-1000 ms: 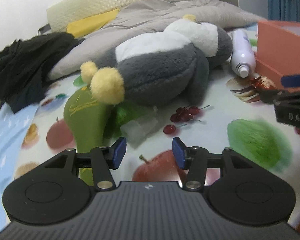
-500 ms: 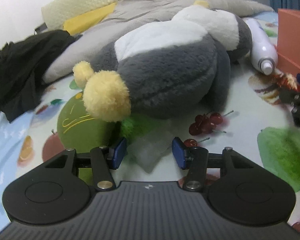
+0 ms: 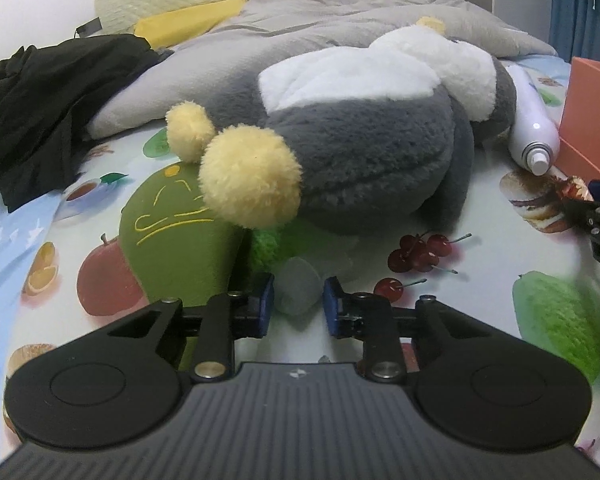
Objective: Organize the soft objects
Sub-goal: 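Grasp the red snack packet with the right tool while the left tool grasps the white toy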
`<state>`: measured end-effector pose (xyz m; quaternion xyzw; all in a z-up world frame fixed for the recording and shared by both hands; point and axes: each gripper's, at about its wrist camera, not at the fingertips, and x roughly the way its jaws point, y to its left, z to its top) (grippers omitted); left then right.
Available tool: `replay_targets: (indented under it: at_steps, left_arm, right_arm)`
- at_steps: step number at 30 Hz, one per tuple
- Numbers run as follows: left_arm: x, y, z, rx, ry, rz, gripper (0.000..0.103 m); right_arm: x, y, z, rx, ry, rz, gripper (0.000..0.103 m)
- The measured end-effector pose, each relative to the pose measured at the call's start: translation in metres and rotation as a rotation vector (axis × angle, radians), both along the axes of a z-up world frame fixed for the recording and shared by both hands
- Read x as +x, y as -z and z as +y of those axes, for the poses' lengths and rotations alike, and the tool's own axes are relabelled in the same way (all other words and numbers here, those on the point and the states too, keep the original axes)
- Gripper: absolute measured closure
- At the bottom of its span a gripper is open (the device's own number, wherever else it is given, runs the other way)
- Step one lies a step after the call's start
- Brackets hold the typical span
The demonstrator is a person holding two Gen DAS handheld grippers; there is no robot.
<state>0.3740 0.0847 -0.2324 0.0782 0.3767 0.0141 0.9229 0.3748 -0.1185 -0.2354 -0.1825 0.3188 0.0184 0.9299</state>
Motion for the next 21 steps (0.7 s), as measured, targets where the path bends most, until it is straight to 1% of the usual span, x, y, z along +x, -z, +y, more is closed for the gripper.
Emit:
replay_targets:
  at_steps: [2, 5, 9, 13, 16, 21]
  left_arm:
    - [-0.004, -0.002, 0.000, -0.016, -0.001, -0.005, 0.075]
    - [-0.012, -0.005, 0.001, -0.074, -0.009, 0.001, 0.075]
    - [-0.029, -0.009, -0.004, -0.114, -0.022, 0.002, 0.075]
    - [-0.048, -0.012, -0.005, -0.185, -0.043, 0.019, 0.075]
    - [-0.060, -0.013, -0.008, -0.219, -0.051, 0.034, 0.075]
    - [-0.084, -0.017, -0.016, -0.224, -0.046, 0.032, 0.074]
  right_arm:
    - [-0.004, -0.001, 0.001, 0.003, -0.004, 0.002, 0.076]
    - [-0.012, -0.004, 0.002, 0.012, -0.012, 0.006, 0.078]
    - [-0.027, -0.007, 0.004, 0.029, -0.024, 0.013, 0.079]
    - [-0.045, -0.011, 0.004, 0.042, -0.037, 0.026, 0.080]
    - [-0.059, -0.015, 0.002, 0.059, -0.043, 0.036, 0.080]
    - [-0.086, -0.020, -0.003, 0.100, -0.075, 0.055, 0.080]
